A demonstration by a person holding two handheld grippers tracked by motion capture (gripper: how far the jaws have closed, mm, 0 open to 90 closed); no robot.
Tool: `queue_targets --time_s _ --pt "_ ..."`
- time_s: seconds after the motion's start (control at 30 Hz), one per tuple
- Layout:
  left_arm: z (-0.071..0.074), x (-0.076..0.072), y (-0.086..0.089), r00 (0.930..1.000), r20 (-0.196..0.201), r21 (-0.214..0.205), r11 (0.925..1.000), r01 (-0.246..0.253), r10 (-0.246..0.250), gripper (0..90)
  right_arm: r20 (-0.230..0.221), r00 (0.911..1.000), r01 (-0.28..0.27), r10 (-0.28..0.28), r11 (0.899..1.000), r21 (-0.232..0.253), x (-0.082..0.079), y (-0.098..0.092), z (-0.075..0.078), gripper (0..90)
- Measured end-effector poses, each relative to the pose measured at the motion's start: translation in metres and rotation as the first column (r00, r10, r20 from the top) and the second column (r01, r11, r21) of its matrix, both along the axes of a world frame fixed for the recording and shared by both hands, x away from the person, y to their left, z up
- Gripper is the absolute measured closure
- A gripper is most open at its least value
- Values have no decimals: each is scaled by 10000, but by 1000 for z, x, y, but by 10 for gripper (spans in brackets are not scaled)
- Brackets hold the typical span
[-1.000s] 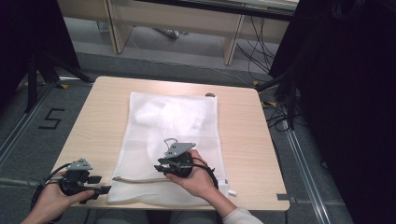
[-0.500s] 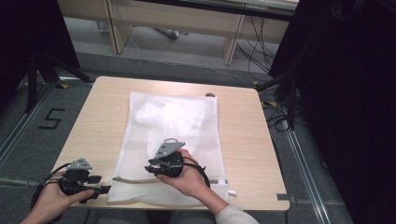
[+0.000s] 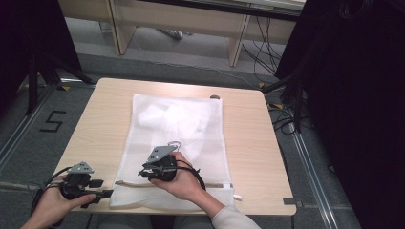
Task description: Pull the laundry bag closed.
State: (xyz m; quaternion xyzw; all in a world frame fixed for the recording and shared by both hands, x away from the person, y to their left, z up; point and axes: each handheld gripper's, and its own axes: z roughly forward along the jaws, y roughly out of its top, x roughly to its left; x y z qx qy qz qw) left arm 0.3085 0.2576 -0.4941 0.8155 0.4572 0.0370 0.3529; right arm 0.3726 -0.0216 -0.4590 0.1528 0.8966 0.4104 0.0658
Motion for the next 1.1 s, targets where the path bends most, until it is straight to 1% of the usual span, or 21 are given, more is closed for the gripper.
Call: queue_targets --time_s 0.03,0.07,0.1,0.13,0.17,0.2,0.33,0.4,0.43,0.53,0.57,0.6,0.67,0.7,0.77,0.83,0.87,0.93,0.97,1.0,1.1 --pt "0 0 0 10000 3 -4 10000 -9 9 390 -149 9999 62 -61 10000 32 -1 3 0 703" --pt "0 0 0 9999 104 -53 10000 -71 71 390 -143 9999 -40 42 9999 142 -1 4 -1 703" --pt "-1 -1 -1 9998 172 -94 9999 -99 100 389 -373 9993 55 -48 9998 187 -2 5 0 704" --pt "-1 -1 -1 9998 172 -94 9999 -99 100 388 -373 9993 55 -48 9998 187 -2 5 0 704" --pt "-1 -1 -1 9998 178 -109 9999 -108 110 388 -174 9998 -49 54 9996 285 0 6 -1 704" --pt "0 -1 0 9997 196 -125 9998 -143 145 385 -622 9980 126 -96 9988 481 0 7 -2 681" --pt "-1 0 0 9996 272 -80 9999 -116 118 383 -529 9986 109 -77 9981 614 1 7 -2 649" --pt "-1 -1 0 9993 302 -44 9998 -210 211 384 -421 9988 263 -233 9971 719 2 8 -2 623" --pt "0 0 1 9996 244 35 9999 -141 140 384 -343 9989 338 -311 9961 815 2 8 -2 605" --pt "-1 -1 1 9995 293 -28 9999 -143 144 384 -255 9992 317 -297 9961 828 3 11 -3 611" --pt "-1 -1 0 9995 281 -57 9999 -122 124 384 -255 9992 317 -297 9961 828 3 11 -3 611" --pt "-1 -1 1 9994 299 -7 9999 -151 151 384 -231 9995 222 -208 9978 630 2 13 -5 627" --pt "-1 -1 0 9995 239 -54 9998 -212 214 384 -306 9993 223 -208 9985 493 2 13 -5 635" --pt "-1 -1 0 9996 215 -78 9998 -204 205 384 -163 9999 25 -21 9996 279 2 16 -7 649" --pt "-1 -1 0 9995 231 -50 9998 -195 196 384 -62 10000 20 -18 9997 225 3 17 -8 654" --pt "-1 -1 0 9994 256 -33 9997 -226 227 383 -38 10000 -42 41 9999 -136 3 21 -8 667" --pt "-1 -1 0 9995 241 -58 9997 -222 223 383 -38 10000 -42 41 9999 -136 3 21 -8 667" --pt "-1 -1 0 9994 234 -12 9997 -238 238 383 -412 9991 -33 31 10000 -27 1 27 -10 677" --pt "-1 -1 1 9995 232 -11 9998 -209 209 383 -406 9991 -88 85 9999 -67 2 28 -10 679" --pt "-1 -1 0 9994 257 -42 9997 -245 246 382 -590 9982 -76 74 10000 -27 1 29 -10 683" --pt "-1 -1 0 9995 226 -21 9998 -209 209 382 -671 9975 -229 230 9997 15 1 33 -12 684"
